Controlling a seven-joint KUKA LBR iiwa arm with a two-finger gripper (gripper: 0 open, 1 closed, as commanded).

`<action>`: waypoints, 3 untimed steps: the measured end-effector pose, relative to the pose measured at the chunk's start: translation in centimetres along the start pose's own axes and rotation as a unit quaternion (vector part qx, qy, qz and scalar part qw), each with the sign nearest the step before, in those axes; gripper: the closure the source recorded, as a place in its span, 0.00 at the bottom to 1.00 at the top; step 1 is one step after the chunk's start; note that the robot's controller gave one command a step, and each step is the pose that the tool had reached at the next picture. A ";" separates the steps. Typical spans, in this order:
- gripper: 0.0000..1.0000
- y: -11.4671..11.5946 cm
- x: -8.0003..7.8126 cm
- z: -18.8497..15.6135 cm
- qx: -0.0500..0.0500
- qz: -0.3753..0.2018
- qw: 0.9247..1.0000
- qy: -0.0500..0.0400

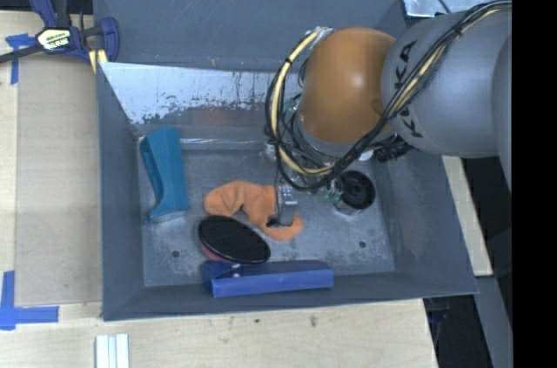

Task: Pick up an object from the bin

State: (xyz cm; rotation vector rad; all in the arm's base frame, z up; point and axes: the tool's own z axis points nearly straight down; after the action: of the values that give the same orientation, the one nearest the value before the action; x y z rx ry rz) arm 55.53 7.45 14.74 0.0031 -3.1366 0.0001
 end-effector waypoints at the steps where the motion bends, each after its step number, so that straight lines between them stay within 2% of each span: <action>1: 0.00 0.0 -0.2 -0.5 0.000 0.001 1.000 -0.004; 2: 0.00 -1.3 -0.9 0.6 -0.001 0.054 0.999 -0.004; 3: 0.00 -3.1 -2.8 2.2 0.000 0.055 0.998 -0.005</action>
Offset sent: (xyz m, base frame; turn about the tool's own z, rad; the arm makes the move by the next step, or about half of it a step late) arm 0.0134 -0.0226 -0.0146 0.1809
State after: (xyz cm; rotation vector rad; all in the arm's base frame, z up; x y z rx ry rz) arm 58.36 4.33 12.50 -0.1705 -3.1425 -0.0005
